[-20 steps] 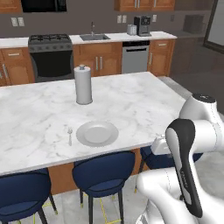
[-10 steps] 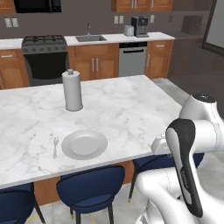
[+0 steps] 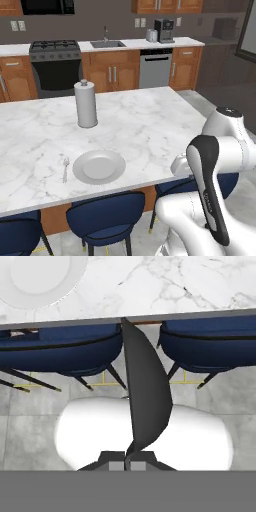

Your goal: Take the fork and place it on the left side of the plate. Then take the spoon and place it on the right side of the plate. Make sure they're directly next to the plate.

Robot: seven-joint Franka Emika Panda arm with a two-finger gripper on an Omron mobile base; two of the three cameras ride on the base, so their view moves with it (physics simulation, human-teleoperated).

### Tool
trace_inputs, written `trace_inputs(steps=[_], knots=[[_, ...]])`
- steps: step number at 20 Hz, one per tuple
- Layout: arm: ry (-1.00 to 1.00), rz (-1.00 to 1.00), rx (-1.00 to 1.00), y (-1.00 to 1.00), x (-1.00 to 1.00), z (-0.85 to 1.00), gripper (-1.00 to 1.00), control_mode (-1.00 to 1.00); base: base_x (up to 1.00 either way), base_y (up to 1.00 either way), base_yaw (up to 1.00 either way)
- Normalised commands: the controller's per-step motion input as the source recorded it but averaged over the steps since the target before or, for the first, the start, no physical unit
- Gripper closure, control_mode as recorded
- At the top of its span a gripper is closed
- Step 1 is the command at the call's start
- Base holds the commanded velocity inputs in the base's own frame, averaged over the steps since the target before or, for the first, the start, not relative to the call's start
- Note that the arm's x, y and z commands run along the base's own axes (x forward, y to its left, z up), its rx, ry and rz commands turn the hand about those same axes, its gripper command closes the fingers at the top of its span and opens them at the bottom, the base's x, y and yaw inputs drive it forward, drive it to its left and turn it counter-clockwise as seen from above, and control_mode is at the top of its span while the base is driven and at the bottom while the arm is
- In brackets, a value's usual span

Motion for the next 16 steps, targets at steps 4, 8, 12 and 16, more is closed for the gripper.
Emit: trace_inputs(steps=[4, 8, 12, 16], knots=[[0.00, 0.03, 0.00, 0.00, 0.49, -0.08, 1.00, -1.00, 0.00, 0.00, 0.00], [0.00, 0.01, 0.04, 0.01, 0.54, -0.01, 1.00, -1.00, 0.00, 0.00, 0.00], [0.00, 0.00, 0.09, 0.21, 0.42, 0.00, 1.00, -1.00, 0.00, 0.00, 0.00], [0.00, -0.04, 0.08, 0.50, 0.28, 0.00, 1.00, -1.00, 0.00, 0.00, 0.00]])
